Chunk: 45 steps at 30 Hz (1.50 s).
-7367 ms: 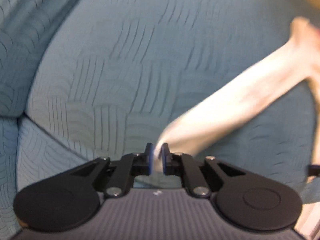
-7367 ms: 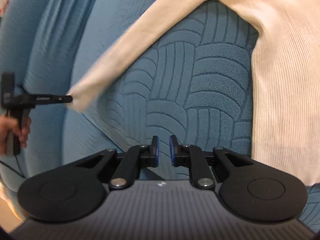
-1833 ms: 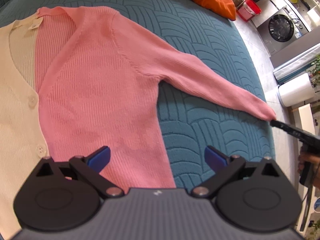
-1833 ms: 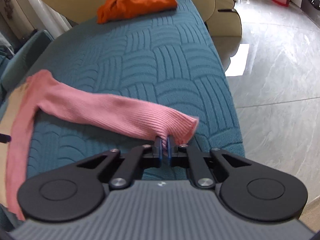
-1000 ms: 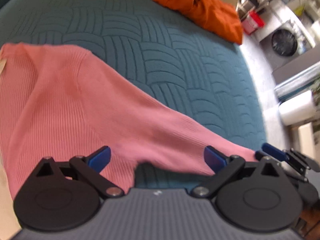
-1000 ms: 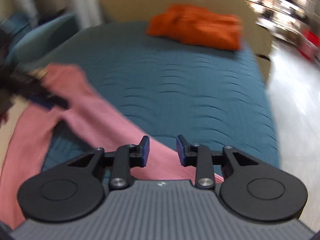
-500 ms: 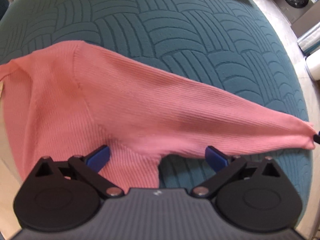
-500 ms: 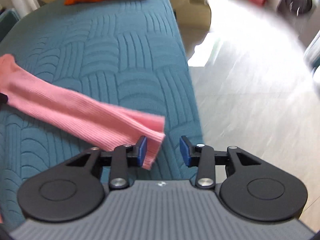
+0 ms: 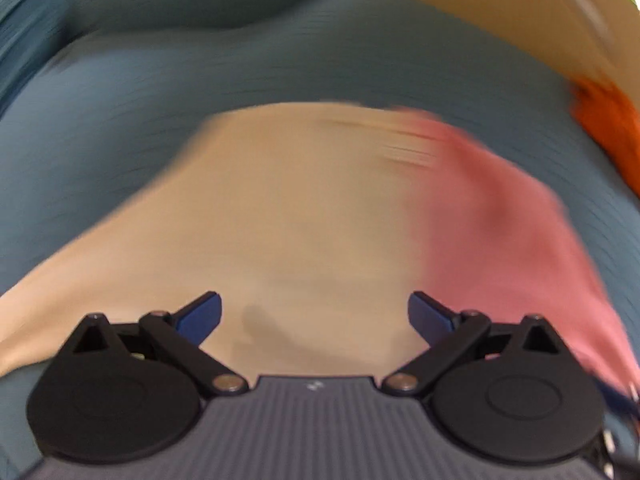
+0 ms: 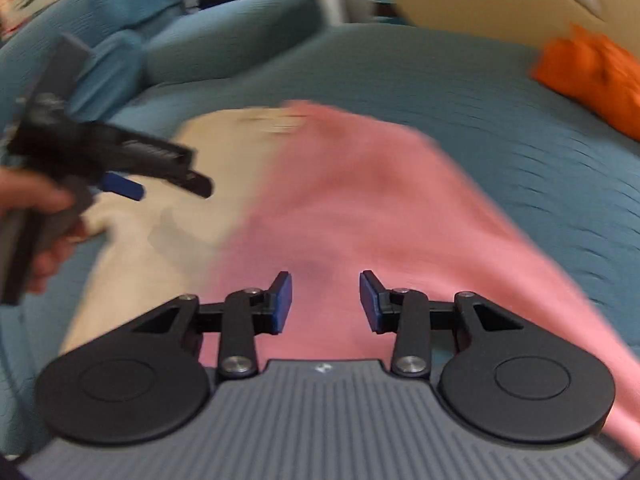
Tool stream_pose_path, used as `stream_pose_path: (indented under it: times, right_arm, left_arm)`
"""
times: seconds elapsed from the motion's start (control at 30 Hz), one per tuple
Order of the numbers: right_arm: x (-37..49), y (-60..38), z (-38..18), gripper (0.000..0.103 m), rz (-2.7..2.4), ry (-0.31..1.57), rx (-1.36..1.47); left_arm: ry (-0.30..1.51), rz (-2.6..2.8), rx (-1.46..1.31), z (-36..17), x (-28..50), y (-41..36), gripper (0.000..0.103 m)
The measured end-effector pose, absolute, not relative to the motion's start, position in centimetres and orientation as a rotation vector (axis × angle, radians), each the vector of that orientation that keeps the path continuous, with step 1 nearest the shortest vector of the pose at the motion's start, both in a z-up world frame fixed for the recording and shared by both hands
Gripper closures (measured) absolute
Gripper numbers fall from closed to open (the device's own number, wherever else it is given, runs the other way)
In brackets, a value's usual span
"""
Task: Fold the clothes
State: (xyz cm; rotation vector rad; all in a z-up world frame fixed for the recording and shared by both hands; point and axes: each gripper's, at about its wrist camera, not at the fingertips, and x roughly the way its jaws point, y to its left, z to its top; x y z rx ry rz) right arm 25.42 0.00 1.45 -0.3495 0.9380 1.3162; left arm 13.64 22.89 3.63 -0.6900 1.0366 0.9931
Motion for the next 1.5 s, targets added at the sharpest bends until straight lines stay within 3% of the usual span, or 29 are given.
stream_pose_path:
  times: [0.23, 0.5, 0.7, 0.87, 0.93, 1.17, 1.27, 1.37, 1.5]
  right_arm:
    - [16.3, 0.7, 1.1, 0.06, 1.305, 1.083, -0.399]
    - [13.2, 0.2, 0.1, 0.06, 1.208, 1.135, -0.444]
    - [11.6, 0.0, -0.9, 0.06, 1.11, 1.191, -0.522]
    - [10.7, 0.4, -2.0, 0.051, 1.081, 1.182, -0.598]
    - [10.6, 0.6, -2.0, 0.045, 1.083, 1.183, -0.601]
    - [9.9, 0.4, -0.8, 0.043, 1.118, 1.158, -0.569]
    - [9.0, 0.3, 2.1, 0.042, 1.2, 1.126, -0.348]
    - [7.2, 2.6, 2.6, 0.041, 1.279, 1.26, -0.082]
    - [4.6, 7.5, 0.8, 0.041, 1.253, 1.412, 0.118]
  left_arm:
    - [1.111, 1.126, -0.77, 1.5, -0.9, 27.6, 0.001]
    - [1.086, 1.139, -0.892, 1.3, -13.0, 29.1, 0.0]
    - [1.102, 1.055, -0.973, 1.2, -17.3, 29.1, 0.0]
    - [1.2, 1.104, -0.921, 1.8, -18.3, 28.2, 0.0]
    - [1.214, 1.095, -0.877, 2.4, -18.8, 27.6, 0.0]
    - [1.242, 1.037, -0.605, 4.4, -18.7, 25.6, 0.0]
    - [1.346, 0.893, -0.355, 3.5, -18.5, 24.4, 0.0]
    - [1.462, 0.764, -0.124, 1.2, -18.9, 23.0, 0.0]
    - [1.513, 0.683, -0.047, -1.0, -19.5, 22.8, 0.0]
